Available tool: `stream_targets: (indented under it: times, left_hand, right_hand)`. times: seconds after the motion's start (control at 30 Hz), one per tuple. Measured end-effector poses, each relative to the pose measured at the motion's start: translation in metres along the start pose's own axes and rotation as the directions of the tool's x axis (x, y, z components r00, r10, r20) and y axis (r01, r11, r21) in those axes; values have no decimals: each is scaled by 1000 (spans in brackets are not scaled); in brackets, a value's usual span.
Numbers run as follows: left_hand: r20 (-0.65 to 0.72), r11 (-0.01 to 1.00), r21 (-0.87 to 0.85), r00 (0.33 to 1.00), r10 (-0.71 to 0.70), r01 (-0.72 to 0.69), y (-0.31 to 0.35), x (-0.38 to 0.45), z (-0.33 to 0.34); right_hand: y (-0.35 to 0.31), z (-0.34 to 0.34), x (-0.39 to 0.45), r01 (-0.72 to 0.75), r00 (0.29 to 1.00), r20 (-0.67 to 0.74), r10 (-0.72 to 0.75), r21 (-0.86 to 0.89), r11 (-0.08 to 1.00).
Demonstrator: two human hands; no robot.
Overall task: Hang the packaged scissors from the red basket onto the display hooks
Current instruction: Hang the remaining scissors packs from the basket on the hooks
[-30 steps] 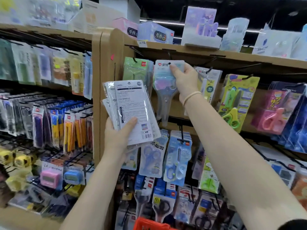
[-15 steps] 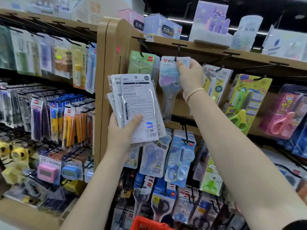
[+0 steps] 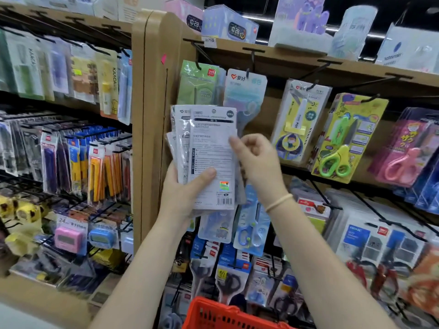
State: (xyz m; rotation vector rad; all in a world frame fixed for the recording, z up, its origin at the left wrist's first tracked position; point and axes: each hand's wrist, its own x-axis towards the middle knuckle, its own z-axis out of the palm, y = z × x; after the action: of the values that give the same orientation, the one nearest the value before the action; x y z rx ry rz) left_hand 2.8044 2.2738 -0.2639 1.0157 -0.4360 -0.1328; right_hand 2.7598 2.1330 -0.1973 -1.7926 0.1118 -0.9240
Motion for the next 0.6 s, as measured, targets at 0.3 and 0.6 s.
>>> stream_targets:
  times: [0.3,0.6]
  left_hand:
    - [111,993,17,986,-121,120,-21,-20,24]
    - [-5,971,217,995,-103,101,-64,-50,4]
  right_hand:
    - [23,-26,-34,-96,994,67,86,168,981]
    - [65,-78,-75,-209,978,3,210,93,974]
